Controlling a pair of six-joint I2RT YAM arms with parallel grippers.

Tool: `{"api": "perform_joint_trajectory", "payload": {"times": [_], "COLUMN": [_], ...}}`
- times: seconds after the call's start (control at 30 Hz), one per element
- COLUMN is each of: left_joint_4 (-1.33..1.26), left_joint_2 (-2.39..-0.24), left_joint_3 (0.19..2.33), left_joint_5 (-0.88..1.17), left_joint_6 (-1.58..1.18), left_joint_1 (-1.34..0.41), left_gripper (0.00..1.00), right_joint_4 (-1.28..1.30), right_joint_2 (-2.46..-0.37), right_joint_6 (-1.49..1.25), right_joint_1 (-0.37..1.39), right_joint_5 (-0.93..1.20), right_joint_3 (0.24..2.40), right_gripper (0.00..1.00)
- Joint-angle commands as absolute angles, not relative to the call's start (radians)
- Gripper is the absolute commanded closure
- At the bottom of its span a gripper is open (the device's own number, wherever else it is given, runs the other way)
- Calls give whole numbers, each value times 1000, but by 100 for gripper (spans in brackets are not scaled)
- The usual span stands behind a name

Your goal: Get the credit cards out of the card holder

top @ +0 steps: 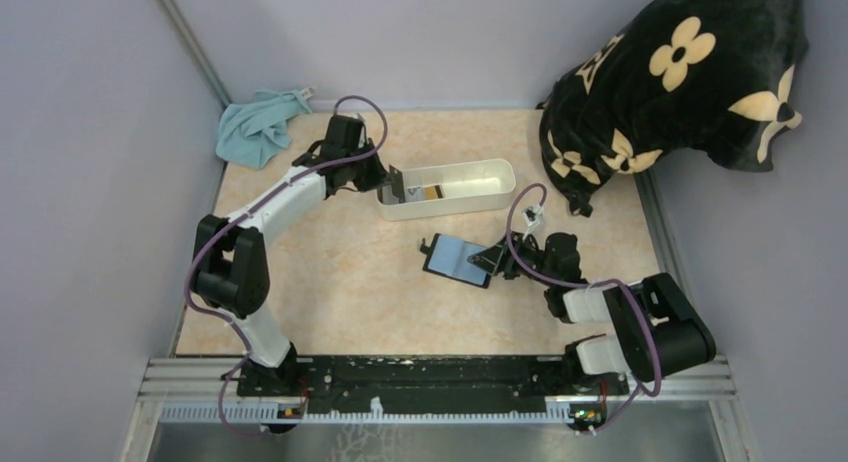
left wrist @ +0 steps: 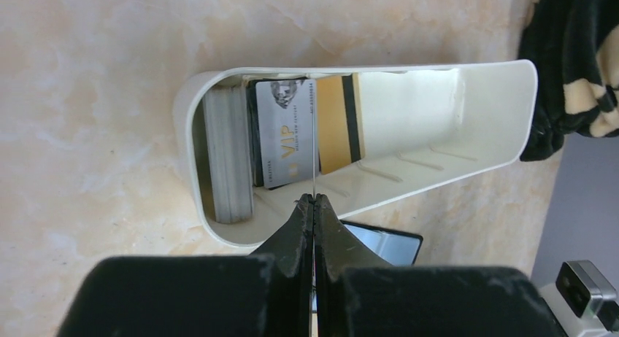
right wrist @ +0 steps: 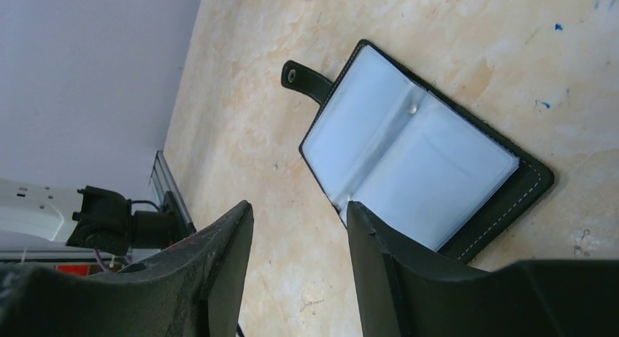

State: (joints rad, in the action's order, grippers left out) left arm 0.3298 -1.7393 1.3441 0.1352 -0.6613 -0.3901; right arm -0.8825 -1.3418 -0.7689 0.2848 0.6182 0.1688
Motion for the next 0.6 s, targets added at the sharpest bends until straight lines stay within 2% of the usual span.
{"api": "perform_joint_trajectory", "payload": {"times": [0.0, 0.57], "left_joint_4": [381, 362], "left_joint_2": [-1773, -1863], "left_joint_3": [1384, 1388], "left_joint_5": [71, 40], "left_joint_6": [-669, -661], "left_joint_1": [-384, -386], "left_gripper": [100, 100], "right_joint_4": [-970, -956], "right_joint_2": [-1348, -1350], "right_joint_6": [-761, -745], "right_joint_1": [279, 269], "right_joint_5": [638, 643], "right_joint_3": [157, 149], "right_gripper": [49, 49]}}
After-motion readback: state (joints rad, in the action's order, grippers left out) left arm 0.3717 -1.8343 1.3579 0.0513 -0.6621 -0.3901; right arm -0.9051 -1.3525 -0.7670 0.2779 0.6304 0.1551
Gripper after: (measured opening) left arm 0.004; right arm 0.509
